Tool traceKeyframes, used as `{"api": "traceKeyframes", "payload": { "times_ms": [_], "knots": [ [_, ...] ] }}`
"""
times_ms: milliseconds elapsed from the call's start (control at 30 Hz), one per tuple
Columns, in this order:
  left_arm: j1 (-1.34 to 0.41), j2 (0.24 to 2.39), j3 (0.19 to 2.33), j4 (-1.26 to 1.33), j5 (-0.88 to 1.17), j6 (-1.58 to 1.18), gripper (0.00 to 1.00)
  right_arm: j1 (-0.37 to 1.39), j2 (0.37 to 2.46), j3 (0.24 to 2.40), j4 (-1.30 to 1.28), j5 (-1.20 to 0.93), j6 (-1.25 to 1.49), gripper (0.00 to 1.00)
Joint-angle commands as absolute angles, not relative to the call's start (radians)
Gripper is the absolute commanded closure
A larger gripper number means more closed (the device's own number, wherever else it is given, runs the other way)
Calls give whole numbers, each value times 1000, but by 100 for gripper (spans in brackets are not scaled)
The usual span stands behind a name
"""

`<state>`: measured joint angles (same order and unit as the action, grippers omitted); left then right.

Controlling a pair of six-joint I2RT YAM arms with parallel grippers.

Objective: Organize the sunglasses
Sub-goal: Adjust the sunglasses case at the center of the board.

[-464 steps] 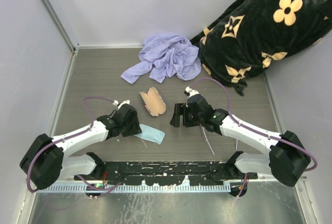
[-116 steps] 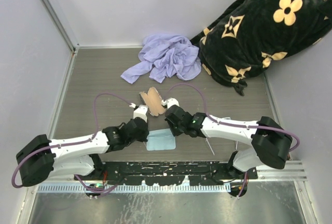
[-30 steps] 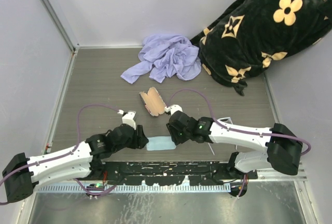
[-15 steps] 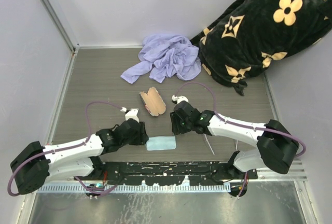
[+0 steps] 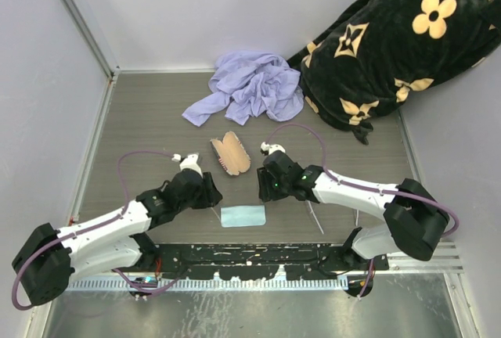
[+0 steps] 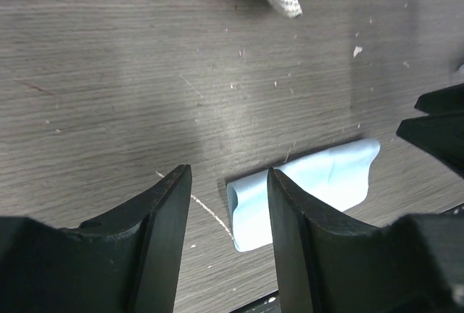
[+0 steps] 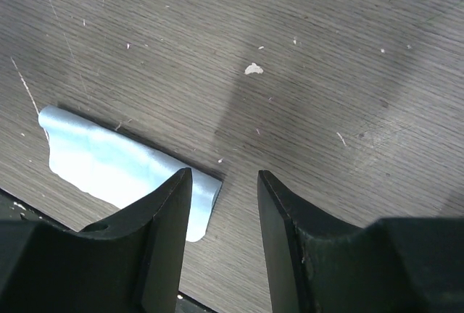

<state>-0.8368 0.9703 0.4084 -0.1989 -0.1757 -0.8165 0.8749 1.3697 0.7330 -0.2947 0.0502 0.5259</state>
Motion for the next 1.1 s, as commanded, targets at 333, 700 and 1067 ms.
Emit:
{"api": "traceKeyframes", "payload": {
  "times_ms": [333, 700, 1067],
  "knots": [
    [-570, 1044, 648, -246, -51, -664, 52, 839, 1350, 846, -293, 64, 492, 52],
    [-331, 1537, 1145, -285, 73, -498, 61, 838, 1485, 965, -271, 45, 434, 55],
    [-294, 1848, 1397, -334, 142, -414, 72, 821, 1593, 997, -212, 61, 415, 73]
  ]
}}
